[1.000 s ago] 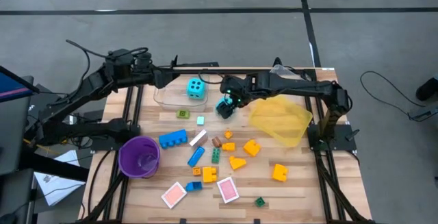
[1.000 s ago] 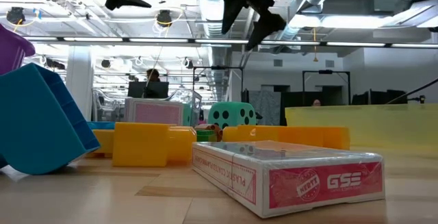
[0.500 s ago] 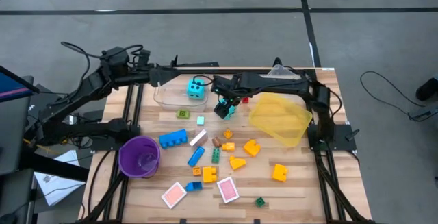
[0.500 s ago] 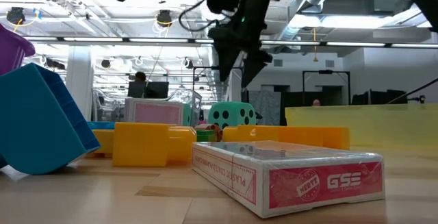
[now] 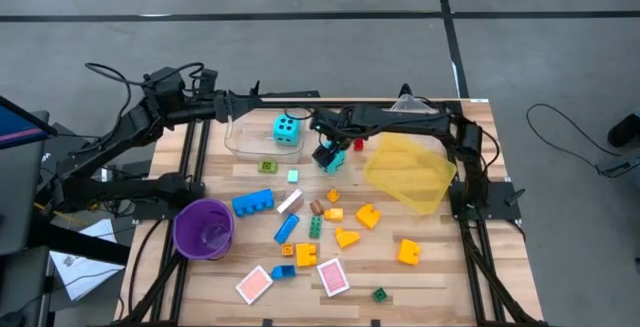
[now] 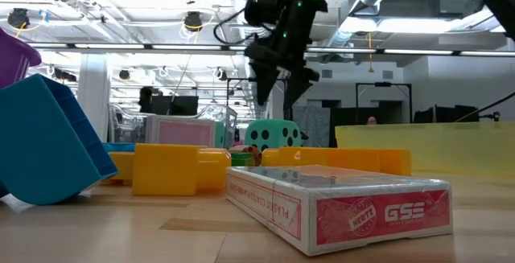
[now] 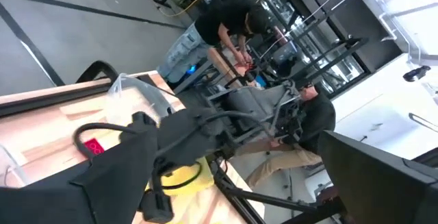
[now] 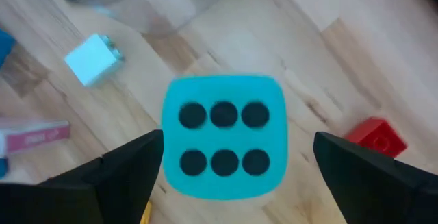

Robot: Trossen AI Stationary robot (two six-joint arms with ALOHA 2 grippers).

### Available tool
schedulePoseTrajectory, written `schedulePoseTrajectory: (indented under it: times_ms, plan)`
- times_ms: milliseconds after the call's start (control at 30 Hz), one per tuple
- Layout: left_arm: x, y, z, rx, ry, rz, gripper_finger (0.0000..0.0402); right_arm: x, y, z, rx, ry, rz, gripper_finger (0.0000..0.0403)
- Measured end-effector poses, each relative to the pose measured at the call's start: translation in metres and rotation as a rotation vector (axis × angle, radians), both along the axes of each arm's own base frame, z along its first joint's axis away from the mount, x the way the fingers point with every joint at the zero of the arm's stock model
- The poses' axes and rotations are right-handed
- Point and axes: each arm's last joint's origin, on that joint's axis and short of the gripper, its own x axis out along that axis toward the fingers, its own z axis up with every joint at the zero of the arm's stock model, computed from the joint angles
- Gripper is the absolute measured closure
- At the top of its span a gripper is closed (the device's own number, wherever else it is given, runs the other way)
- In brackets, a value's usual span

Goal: Pick & Place Toys
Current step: Put the blue dice into the transparent bin

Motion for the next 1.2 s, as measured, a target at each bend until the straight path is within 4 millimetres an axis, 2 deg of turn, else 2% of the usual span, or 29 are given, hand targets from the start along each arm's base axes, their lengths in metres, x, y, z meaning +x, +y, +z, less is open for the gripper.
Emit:
schedulePoseTrajectory:
  times_ms: [200,533,800,1033,1200]
  plan:
    - [0.0,0.0,0.0,-0.021,-0.005,0.002,0.0002,-0.006,-0.006,-0.023,0.077,0.009,0.008,0.0034]
    - [0.0,0.0,0.0,-0.021,-0.005,0.003,0.0002,-0.003,0.005,-0.033,0.074,-0.032,0.051,0.0034]
    - [0.0,0.0,0.0,-0.021,-0.005,0.003,0.0002,-0.001,0.006,-0.034,0.068,-0.045,0.063,0.0034]
    - [0.0,0.0,0.0,-0.022,-0.004,0.003,0.0002,0.009,0.013,-0.063,0.132,0.017,0.096,0.0034]
    - [0.0,0.0,0.0,-0.022,-0.004,0.003,0.0002,0.015,0.024,-0.065,0.09,0.001,0.117,0.0034]
